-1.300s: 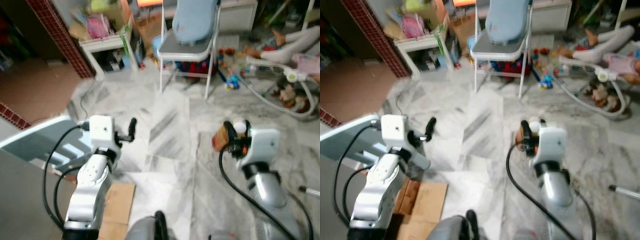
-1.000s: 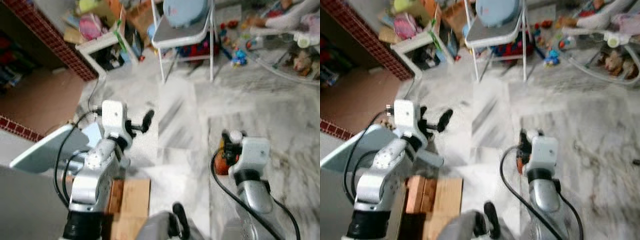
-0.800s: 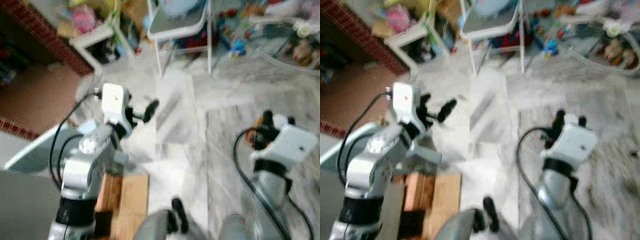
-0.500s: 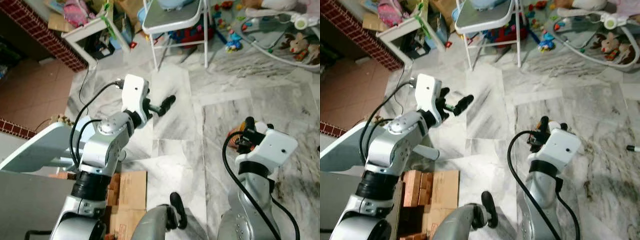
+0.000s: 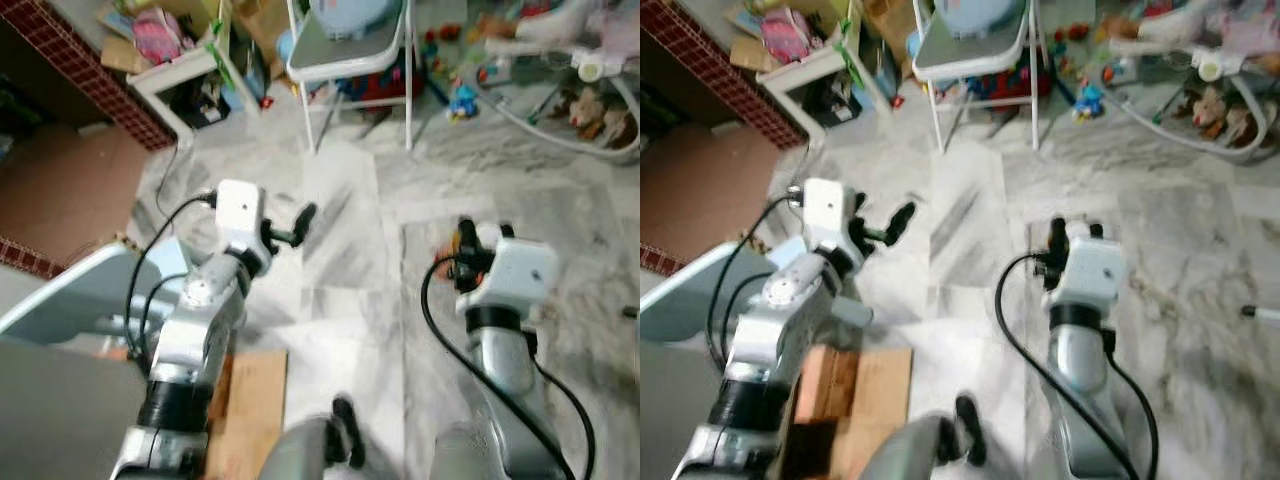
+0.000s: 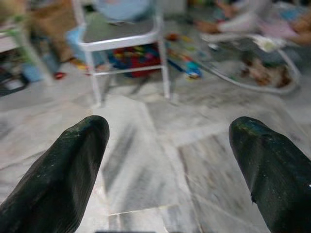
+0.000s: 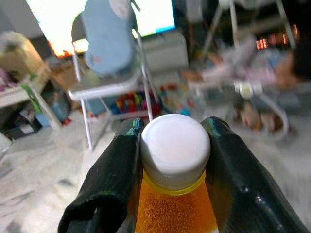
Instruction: Restocking fridge
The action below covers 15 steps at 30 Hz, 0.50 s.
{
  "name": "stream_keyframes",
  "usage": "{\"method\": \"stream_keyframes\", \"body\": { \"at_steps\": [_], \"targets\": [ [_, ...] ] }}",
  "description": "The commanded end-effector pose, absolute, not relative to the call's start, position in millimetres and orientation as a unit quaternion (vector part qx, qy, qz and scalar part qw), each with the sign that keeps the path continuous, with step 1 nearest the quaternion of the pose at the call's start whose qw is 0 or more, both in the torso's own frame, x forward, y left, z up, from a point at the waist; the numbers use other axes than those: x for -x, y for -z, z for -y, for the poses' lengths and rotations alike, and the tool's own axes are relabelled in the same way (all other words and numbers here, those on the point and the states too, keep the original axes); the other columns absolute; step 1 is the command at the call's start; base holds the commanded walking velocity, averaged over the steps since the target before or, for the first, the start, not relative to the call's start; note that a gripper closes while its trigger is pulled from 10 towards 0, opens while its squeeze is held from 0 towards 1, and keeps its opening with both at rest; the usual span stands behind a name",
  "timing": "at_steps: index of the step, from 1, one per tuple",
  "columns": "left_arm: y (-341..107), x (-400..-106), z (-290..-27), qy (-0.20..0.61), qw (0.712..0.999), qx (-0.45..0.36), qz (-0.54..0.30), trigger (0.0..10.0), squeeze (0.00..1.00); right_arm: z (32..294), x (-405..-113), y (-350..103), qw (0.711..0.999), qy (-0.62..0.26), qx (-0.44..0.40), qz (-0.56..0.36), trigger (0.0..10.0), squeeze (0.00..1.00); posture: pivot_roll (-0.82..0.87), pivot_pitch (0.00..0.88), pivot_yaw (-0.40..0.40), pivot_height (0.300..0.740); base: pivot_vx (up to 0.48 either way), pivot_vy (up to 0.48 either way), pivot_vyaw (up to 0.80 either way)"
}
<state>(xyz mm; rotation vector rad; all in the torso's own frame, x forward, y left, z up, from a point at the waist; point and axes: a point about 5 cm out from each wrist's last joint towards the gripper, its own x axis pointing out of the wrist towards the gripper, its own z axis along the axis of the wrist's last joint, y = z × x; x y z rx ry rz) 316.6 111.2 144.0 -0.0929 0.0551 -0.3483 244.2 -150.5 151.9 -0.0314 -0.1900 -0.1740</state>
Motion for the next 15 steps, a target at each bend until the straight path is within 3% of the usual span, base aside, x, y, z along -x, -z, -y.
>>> {"method": "stream_keyframes", "body": {
  "at_steps": [1, 2, 7, 13, 15],
  "targets": [
    [-135.1, -314.3, -129.9, 0.119, 0.992, 0.036, -0.028, 10.0, 0.0, 137.3, -244.1, -154.9, 0.994, 0.037, 0.024, 0.101, 10.0, 0.0, -0.14, 0.103, 0.237, 0.74, 0.0, 0.0, 0.0],
    [-132.1, -312.3, -133.9, 0.1, 0.994, 0.037, -0.025, 10.0, 0.0, 138.4, -246.3, -156.6, 0.993, 0.022, 0.041, 0.105, 10.0, 0.0, -0.13, 0.08, 0.188, 0.74, 0.0, 0.0, 0.0],
    [-122.2, -306.8, -137.6, 0.059, 0.997, 0.048, -0.02, 10.0, 0.0, 153.2, -253.9, -156.1, 0.993, 0.02, 0.056, 0.098, 10.0, 0.0, -0.13, 0.034, 0.104, 0.74, 0.0, 0.0, 0.0],
    [-104.3, -296.3, -141.3, 0.033, 0.998, 0.042, -0.024, 10.0, 0.0, 159.6, -258.9, -136.9, 0.996, 0.015, 0.055, 0.065, 10.0, 0.0, -0.13, 0.0, 0.07, 0.74, 0.0, 0.0, 0.0],
    [-95.3, -290.5, -142.9, 0.031, 0.999, 0.03, -0.027, 10.0, 0.0, 172.2, -264.4, -132.8, 0.996, 0.034, 0.058, 0.058, 10.0, 0.0, -0.13, 0.0, 0.063, 0.74, 0.0, 0.0, 0.0]
  ]
}}
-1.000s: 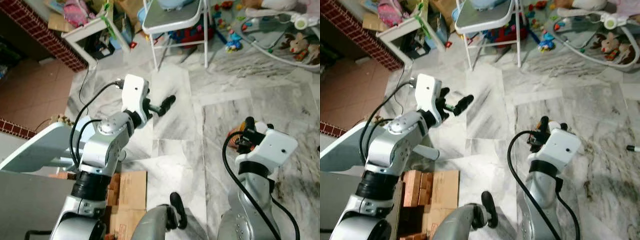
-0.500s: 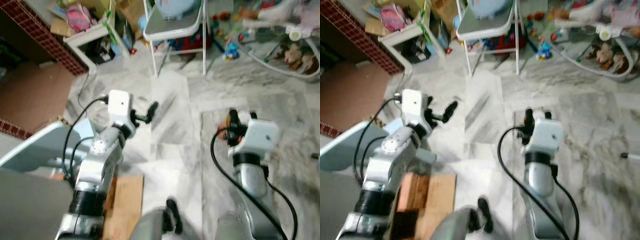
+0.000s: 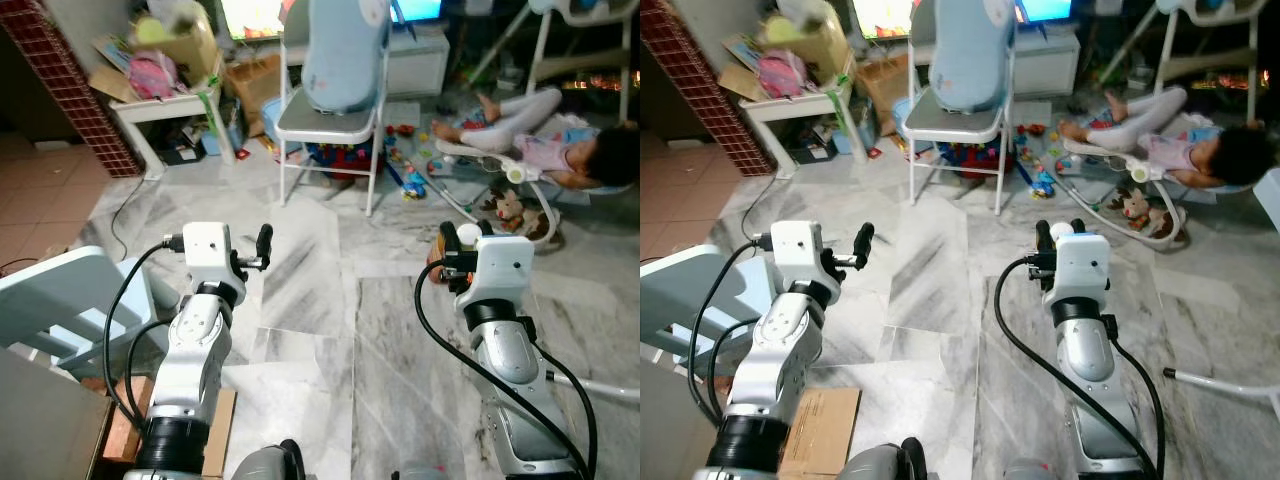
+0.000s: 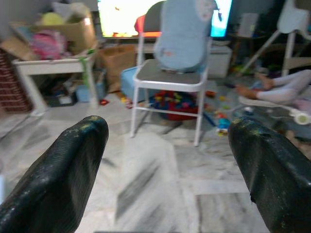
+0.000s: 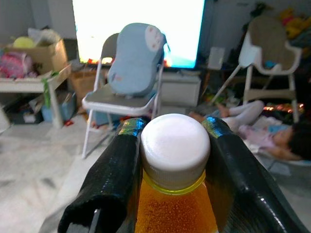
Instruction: Restocking fridge
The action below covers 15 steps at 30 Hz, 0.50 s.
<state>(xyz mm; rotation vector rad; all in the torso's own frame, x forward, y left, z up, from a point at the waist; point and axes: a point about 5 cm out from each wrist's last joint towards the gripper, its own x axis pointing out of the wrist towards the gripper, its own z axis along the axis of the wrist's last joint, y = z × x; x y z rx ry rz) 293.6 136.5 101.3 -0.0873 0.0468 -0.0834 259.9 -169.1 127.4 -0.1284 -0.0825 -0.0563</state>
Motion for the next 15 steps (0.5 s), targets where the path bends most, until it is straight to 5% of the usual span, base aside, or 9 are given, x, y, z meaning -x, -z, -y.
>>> {"method": "stream_keyframes", "body": {
  "at_steps": [1, 15],
  "targets": [
    [-94.9, -290.0, -143.2, 0.031, 0.999, 0.029, -0.026, 10.0, 0.0, 173.3, -264.8, -132.2, 0.996, 0.037, 0.056, 0.057, 10.0, 0.0, -0.13, 0.0, 0.063, 0.74, 0.0, 0.0, 0.0],
    [-86.3, -284.8, -150.3, 0.037, 0.999, 0.016, -0.021, 10.0, 0.0, 171.3, -267.0, -126.3, 0.994, 0.035, 0.068, 0.072, 10.0, 0.0, -0.13, 0.0, 0.075, 0.74, 0.0, 0.0, 0.0]
  ]
}}
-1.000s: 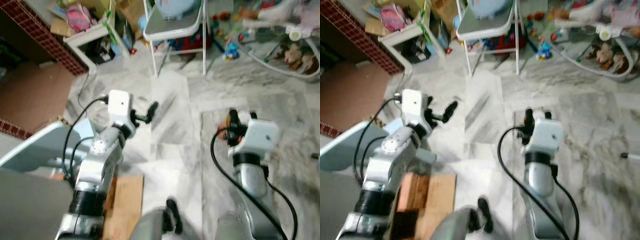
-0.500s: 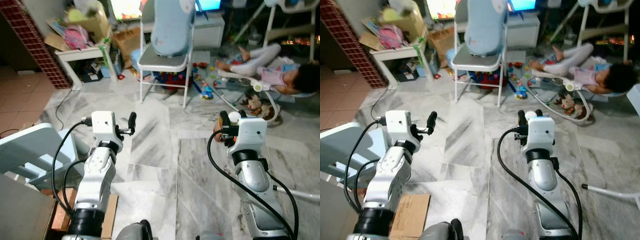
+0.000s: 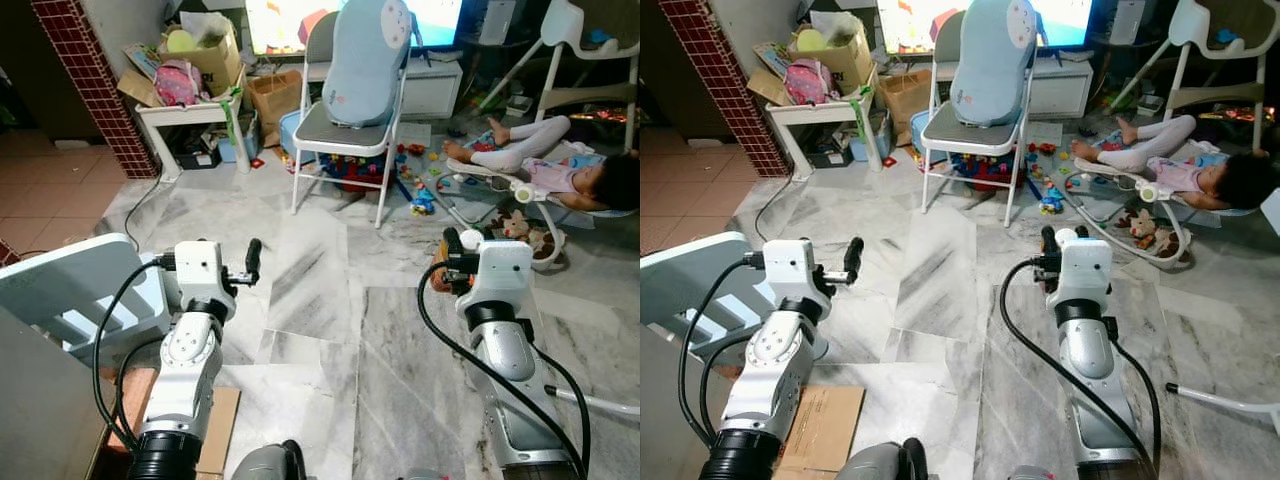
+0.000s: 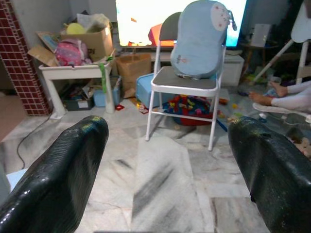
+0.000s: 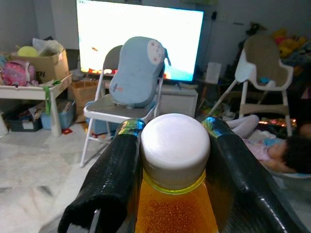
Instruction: Restocking fridge
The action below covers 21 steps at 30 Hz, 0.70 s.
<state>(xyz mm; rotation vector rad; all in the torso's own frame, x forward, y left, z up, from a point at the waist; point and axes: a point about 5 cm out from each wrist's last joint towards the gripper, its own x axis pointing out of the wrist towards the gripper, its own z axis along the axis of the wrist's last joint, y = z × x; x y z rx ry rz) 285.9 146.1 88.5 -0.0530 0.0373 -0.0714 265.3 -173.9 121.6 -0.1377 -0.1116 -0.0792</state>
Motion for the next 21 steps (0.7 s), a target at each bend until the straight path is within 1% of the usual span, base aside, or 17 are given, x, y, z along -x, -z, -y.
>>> {"method": "stream_keyframes", "body": {
  "at_steps": [1, 6, 14, 15, 21],
  "targets": [
    [-86.4, -284.9, -150.1, 0.039, 0.999, 0.014, -0.021, 10.0, 0.0, 171.3, -266.9, -126.1, 0.994, 0.035, 0.069, 0.072, 10.0, 0.0, -0.13, 0.0, 0.075, 0.74, 0.0, 0.0, 0.0],
    [-90.3, -287.3, -147.3, 0.049, 0.999, 0.019, -0.009, 10.0, 0.0, 170.0, -265.3, -123.8, 0.995, 0.035, 0.063, 0.071, 10.0, 0.0, -0.14, 0.0, 0.099, 0.74, 0.0, 0.0, 0.0],
    [-91.7, -290.0, -141.4, 0.067, 0.998, 0.017, -0.009, 10.0, 0.0, 168.6, -261.3, -121.0, 0.994, 0.028, 0.077, 0.069, 10.0, 0.0, -0.15, 0.0, 0.121, 0.74, 0.263, 0.0, 0.0],
    [-91.8, -290.6, -140.7, 0.068, 0.998, 0.017, -0.01, 10.0, 0.0, 168.0, -260.7, -120.7, 0.994, 0.025, 0.078, 0.07, 10.0, 0.0, -0.15, 0.0, 0.125, 0.74, 0.0, 0.0, 0.0],
    [-89.1, -292.9, -140.2, 0.056, 0.998, 0.009, -0.017, 10.0, 0.0, 166.6, -259.2, -120.8, 0.994, 0.023, 0.075, 0.074, 10.0, 0.0, -0.15, 0.0, 0.125, 0.74, 0.0, 0.0, 0.79]
  ]
}}
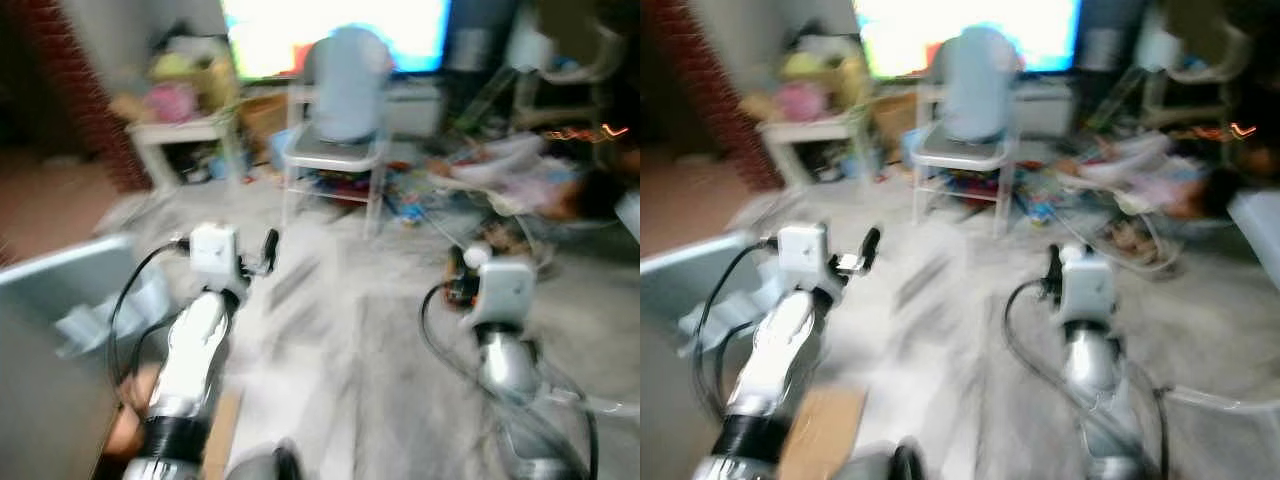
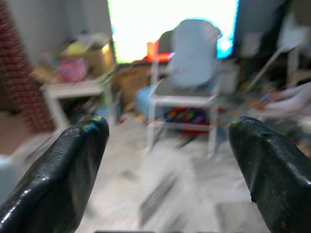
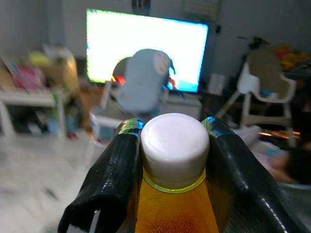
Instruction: Restocking fridge
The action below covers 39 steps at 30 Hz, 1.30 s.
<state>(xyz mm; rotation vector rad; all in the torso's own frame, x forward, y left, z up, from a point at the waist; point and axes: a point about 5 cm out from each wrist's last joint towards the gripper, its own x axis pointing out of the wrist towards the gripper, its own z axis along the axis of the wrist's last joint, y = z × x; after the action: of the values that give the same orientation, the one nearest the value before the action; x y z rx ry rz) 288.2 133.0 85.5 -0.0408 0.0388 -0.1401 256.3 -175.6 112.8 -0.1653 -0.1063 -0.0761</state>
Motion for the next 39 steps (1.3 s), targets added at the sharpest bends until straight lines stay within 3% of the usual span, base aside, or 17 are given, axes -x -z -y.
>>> {"method": "stream_keyframes", "body": {
  "at_steps": [1, 12, 29, 39],
  "targets": [
    [-88.7, -292.7, -140.2, 0.055, 0.998, 0.009, -0.017, 10.0, 0.0, 167.3, -259.3, -120.8, 0.994, 0.024, 0.075, 0.074, 10.0, 0.0, -0.15, 0.0, 0.121, 0.74, 0.0, 0.0, 0.63],
    [-80.7, -287.3, -147.1, 0.038, 0.999, 0.001, -0.027, 10.0, 0.0, 168.2, -259.1, -118.0, 0.995, 0.025, 0.07, 0.069, 10.0, 0.0, -0.15, 0.0, 0.116, 0.74, 0.0, 0.0, 0.14],
    [-73.5, -271.9, -165.0, -0.026, 0.999, 0.003, -0.023, 10.0, 0.0, 159.2, -272.3, -117.8, 0.995, -0.023, 0.079, 0.063, 10.0, 0.0, -0.05, 0.0, -0.012, 0.74, 0.0, 0.0, 0.0],
    [-72.1, -267.4, -166.1, -0.03, 0.999, -0.001, -0.023, 10.0, 0.0, 159.0, -274.2, -117.0, 0.995, -0.021, 0.078, 0.061, 10.0, 0.0, -0.05, 0.0, -0.008, 0.74, 0.0, 0.0, 0.0]
  ]
}}
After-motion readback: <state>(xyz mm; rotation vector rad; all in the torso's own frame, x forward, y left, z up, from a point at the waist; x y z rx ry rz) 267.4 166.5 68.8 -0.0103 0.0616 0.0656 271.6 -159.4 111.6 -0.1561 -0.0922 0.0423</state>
